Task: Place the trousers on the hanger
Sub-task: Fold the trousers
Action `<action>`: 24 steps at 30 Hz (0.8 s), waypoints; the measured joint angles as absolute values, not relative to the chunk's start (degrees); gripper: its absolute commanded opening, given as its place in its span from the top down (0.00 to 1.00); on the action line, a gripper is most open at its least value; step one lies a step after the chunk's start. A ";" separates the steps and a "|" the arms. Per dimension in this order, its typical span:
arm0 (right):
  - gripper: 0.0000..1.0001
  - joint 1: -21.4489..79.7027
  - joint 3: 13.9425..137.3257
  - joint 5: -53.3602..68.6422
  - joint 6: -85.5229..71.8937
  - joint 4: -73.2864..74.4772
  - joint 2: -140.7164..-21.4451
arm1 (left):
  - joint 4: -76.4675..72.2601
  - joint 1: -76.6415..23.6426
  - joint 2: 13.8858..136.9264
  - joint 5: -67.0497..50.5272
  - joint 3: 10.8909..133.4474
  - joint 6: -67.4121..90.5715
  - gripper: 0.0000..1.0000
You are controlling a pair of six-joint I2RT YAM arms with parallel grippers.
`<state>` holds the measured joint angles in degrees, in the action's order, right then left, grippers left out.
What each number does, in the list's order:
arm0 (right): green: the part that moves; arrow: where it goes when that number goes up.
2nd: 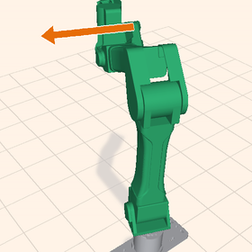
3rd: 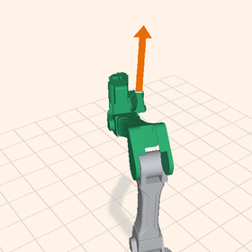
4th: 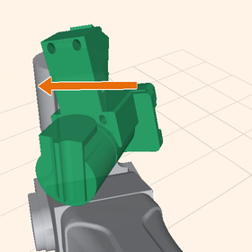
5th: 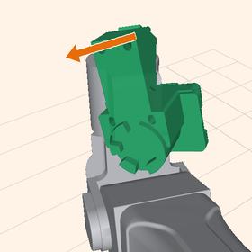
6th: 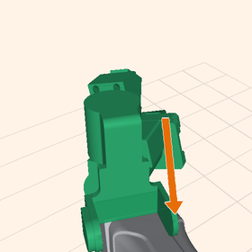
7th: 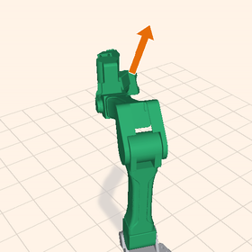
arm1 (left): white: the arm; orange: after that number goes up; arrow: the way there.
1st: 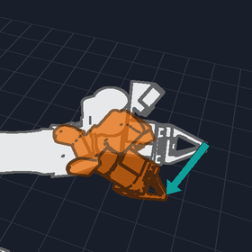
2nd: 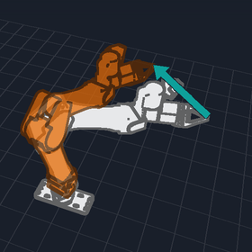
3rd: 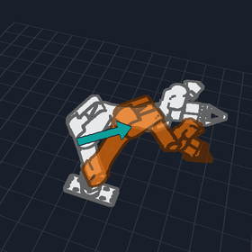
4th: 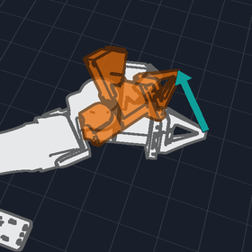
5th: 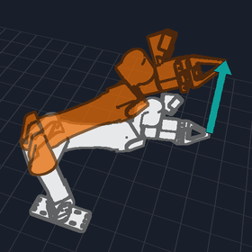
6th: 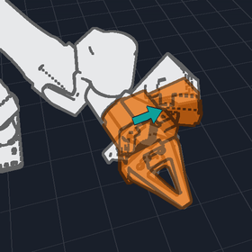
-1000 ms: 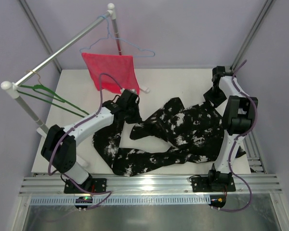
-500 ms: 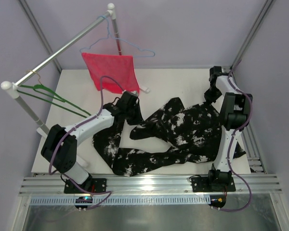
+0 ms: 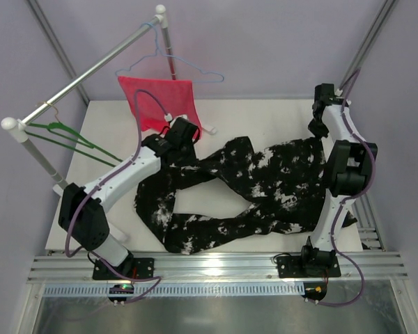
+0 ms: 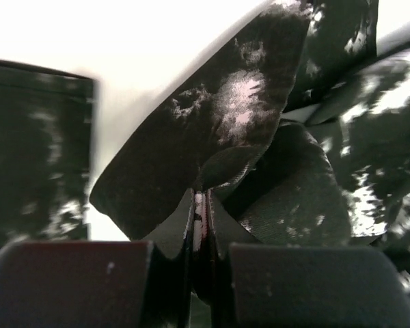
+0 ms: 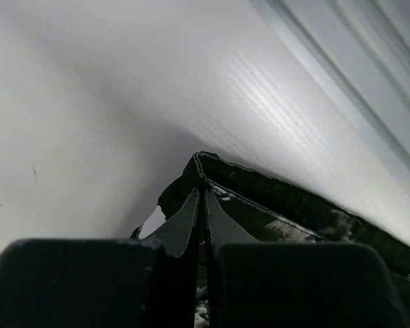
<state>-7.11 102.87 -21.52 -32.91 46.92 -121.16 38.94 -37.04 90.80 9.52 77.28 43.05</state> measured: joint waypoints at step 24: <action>0.96 -13.50 91.55 -33.15 -30.79 49.95 -108.77 | 39.97 -34.83 86.00 12.19 67.61 42.09 0.20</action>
<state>-13.50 91.55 -33.15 -30.79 49.95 -108.77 39.97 -34.83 86.00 12.19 67.61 42.09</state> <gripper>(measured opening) 0.040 0.800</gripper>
